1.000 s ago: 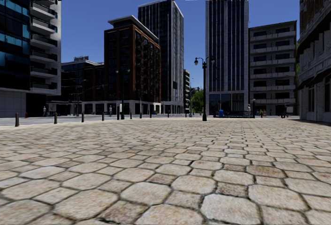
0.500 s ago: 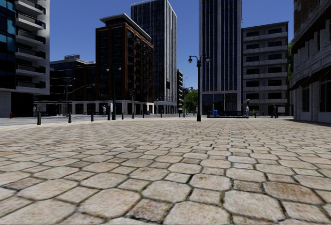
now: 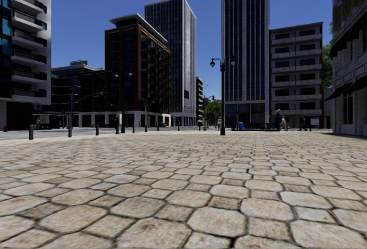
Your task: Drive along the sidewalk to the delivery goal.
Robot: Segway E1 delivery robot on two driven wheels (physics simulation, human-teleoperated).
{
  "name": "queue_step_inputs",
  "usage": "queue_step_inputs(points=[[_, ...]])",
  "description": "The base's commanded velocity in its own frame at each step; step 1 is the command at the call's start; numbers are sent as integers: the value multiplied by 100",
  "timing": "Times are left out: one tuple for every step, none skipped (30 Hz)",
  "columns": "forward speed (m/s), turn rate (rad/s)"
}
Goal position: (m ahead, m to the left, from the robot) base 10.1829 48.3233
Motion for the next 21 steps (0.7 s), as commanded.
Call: queue_step_inputs(points=[[200,0],[200,0],[200,0],[200,0],[200,0],[200,0],[200,0],[200,0],[200,0],[200,0],[200,0],[200,0],[200,0],[200,0],[200,0],[200,0],[200,0],[200,0],[200,0],[200,0],[200,0]])
